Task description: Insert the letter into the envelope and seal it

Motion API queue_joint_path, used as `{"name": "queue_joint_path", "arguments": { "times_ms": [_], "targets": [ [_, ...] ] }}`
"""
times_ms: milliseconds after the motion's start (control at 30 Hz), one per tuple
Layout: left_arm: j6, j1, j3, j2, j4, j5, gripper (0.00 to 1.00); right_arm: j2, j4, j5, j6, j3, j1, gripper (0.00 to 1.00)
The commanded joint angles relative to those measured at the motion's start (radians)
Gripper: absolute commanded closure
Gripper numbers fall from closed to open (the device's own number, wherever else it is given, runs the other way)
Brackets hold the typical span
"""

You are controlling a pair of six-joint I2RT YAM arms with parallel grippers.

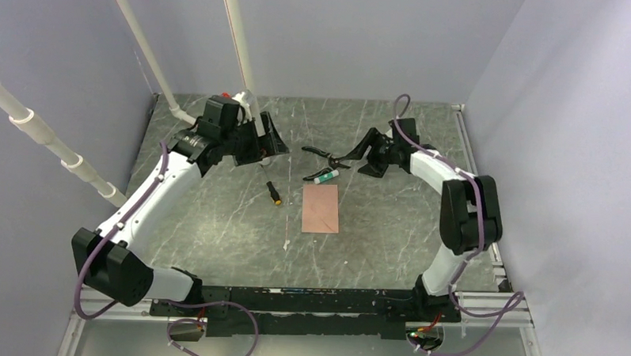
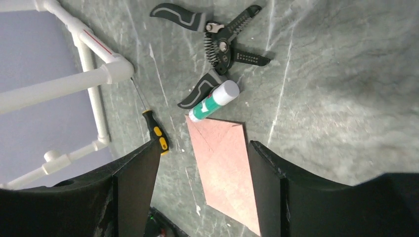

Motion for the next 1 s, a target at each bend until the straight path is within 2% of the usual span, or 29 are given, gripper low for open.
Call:
{"name": "queue_joint_path", "arguments": {
  "times_ms": [0,33,100,133,200,233,433,567,733,833,967],
  "targets": [
    [0.025,0.003,0.014,-0.082,-0.138,-0.151,0.07,-0.175,-0.100,0.168,-0.075,-0.012,-0.003,0.31],
    [0.037,0.003,0.014,-0.105,-0.156,-0.184,0.07,-0.216,-0.123,0.212,-0.086,-0.017,-0.003,0.31],
    [0.041,0.003,0.010,-0.156,-0.196,-0.259,0.07,-0.306,-0.168,0.304,-0.107,-0.031,-0.002,0.24],
    [0.049,0.003,0.007,-0.185,-0.209,-0.286,0.07,-0.372,-0.186,0.365,-0.118,-0.038,0.000,0.19],
    [0.081,0.003,0.007,-0.241,-0.233,-0.348,0.07,-0.466,-0.236,0.453,-0.131,-0.049,0.004,0.02],
    [0.091,0.003,0.017,-0.270,-0.256,-0.369,0.07,-0.511,-0.259,0.487,-0.133,-0.048,0.004,0.01],
    [0.127,0.003,0.133,-0.377,-0.396,-0.474,0.07,-0.685,-0.503,0.694,-0.096,0.048,0.005,0.00],
    [0.139,0.003,0.179,-0.479,-0.432,-0.599,0.07,-0.777,-0.662,0.784,-0.068,0.144,0.005,0.00],
    [0.188,0.003,0.220,-0.602,-0.409,-0.772,0.07,-0.894,-0.752,0.778,-0.057,0.267,0.005,0.00],
    [0.207,0.003,0.244,-0.632,-0.410,-0.774,0.07,-0.907,-0.846,0.775,-0.080,0.371,0.005,0.00],
    [0.168,0.003,0.286,-0.644,-0.497,-0.791,0.07,-0.929,-0.930,0.751,-0.120,0.464,0.006,0.00]
  ]
}}
